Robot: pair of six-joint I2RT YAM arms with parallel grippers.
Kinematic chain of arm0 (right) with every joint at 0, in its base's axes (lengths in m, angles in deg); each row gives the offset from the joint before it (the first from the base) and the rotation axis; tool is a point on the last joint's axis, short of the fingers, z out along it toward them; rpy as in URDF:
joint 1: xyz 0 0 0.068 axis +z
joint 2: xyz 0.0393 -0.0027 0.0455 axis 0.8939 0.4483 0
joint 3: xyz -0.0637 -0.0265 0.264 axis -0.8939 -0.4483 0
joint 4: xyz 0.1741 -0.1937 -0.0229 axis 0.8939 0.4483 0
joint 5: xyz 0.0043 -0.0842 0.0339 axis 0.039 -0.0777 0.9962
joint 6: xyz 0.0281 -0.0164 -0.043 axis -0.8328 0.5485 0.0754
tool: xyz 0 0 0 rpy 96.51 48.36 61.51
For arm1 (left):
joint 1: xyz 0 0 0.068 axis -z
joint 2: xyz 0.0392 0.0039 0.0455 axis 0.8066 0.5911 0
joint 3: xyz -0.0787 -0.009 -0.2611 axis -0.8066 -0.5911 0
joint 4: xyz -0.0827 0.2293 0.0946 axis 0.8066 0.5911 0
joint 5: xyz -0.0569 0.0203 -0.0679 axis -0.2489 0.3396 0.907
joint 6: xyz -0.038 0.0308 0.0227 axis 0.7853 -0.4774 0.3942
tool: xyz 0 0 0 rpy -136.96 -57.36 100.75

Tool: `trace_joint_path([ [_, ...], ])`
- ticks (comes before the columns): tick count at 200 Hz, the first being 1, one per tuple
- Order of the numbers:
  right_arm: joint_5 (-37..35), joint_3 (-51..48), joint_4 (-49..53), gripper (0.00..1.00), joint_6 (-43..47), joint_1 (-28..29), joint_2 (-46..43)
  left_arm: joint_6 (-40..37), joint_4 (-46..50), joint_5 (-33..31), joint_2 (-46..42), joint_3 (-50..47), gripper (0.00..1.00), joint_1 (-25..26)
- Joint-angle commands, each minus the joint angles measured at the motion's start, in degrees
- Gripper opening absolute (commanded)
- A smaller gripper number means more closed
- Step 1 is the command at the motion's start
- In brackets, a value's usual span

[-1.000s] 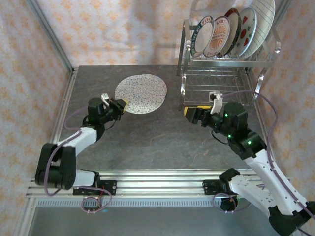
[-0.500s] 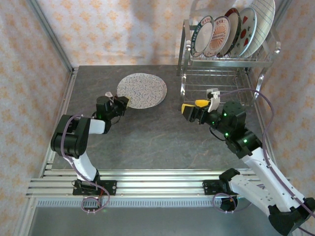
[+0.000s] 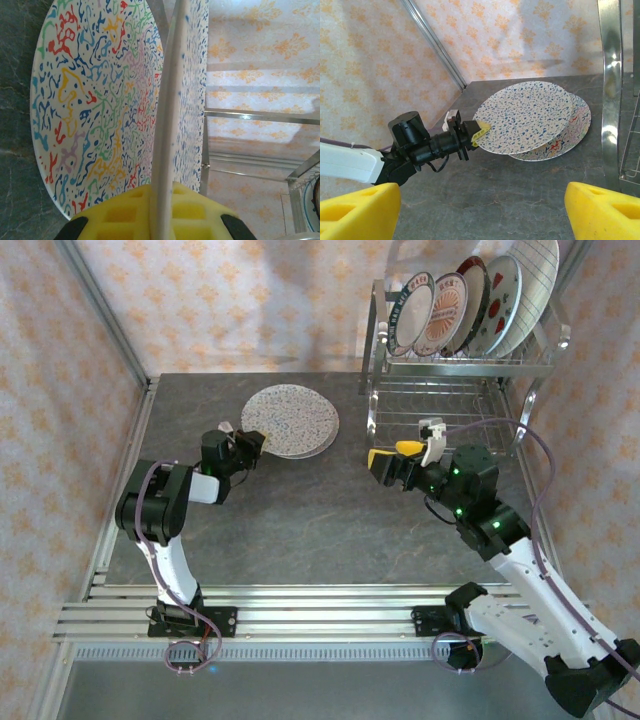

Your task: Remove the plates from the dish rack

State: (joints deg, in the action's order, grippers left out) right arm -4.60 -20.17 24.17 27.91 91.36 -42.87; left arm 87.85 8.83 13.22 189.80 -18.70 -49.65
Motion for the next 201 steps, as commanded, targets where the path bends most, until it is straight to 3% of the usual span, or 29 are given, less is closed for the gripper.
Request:
trace_joint_path([
  [1,-1.3,0.3,-1.5,0.85,0.6,0.4,-0.2,-1.4,-4.2,0.4,0.6,3.0,0.00,0.3],
  [76,-1.9,0.5,-0.7,0.85,0.2,0.4,-0.4,-3.8,4.0,0.0,4.4,8.4,0.00,1.2],
  [193,-2.8,0.9,1.0,0.85,-0.4,0.4,-0.7,-5.0,6.6,0.3,7.9,11.3,0.00,1.3],
  [201,-2.8,0.9,1.1,0.85,-0.4,0.4,-0.8,-5.3,7.3,0.2,8.0,11.6,0.03,1.3],
])
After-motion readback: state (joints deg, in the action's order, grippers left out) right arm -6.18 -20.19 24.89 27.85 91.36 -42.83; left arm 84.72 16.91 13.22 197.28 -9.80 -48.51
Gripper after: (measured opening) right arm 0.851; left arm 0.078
